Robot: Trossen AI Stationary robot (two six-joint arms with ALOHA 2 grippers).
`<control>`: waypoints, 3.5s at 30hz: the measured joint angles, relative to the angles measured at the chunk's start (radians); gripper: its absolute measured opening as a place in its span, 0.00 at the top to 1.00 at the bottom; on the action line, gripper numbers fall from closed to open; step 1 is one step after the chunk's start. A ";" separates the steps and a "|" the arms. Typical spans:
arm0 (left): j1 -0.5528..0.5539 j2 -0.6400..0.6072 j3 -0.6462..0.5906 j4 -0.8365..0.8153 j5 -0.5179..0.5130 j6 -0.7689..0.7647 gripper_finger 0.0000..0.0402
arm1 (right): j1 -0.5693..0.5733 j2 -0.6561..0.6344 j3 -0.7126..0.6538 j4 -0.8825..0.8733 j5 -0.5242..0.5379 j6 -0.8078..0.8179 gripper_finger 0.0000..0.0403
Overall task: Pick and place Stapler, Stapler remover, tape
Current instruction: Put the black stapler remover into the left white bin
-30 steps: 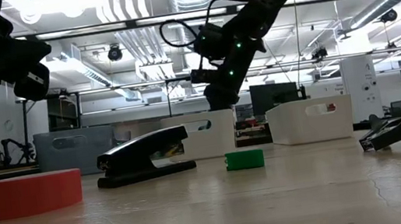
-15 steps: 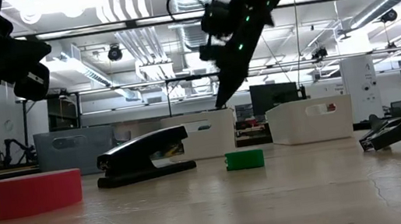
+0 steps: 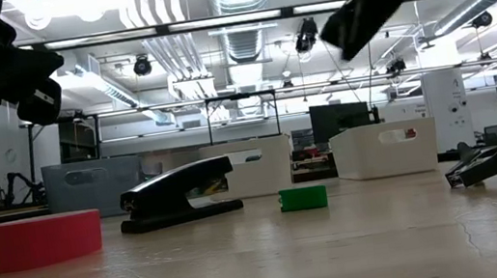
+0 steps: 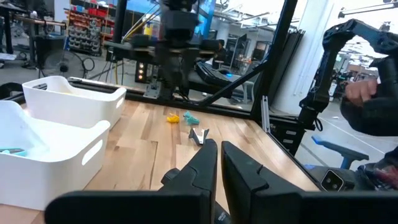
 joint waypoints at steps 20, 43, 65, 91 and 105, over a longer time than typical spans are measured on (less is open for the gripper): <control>0.000 0.000 0.000 0.000 0.000 0.000 0.94 | 0.431 -0.088 -0.292 0.153 0.171 0.366 0.80; 0.000 0.000 0.000 0.000 0.000 0.000 0.94 | 0.491 0.127 -0.288 0.224 0.249 0.399 0.70; 0.000 0.000 0.000 0.000 0.000 0.000 0.94 | 0.506 0.171 -0.290 0.269 0.323 0.408 0.84; 0.000 0.000 0.000 0.000 0.000 0.000 0.94 | 0.360 0.153 -0.022 0.275 0.600 -0.101 0.98; 0.000 0.000 0.000 0.000 0.000 0.000 0.94 | -0.157 0.185 0.082 0.409 0.279 -0.288 0.98</control>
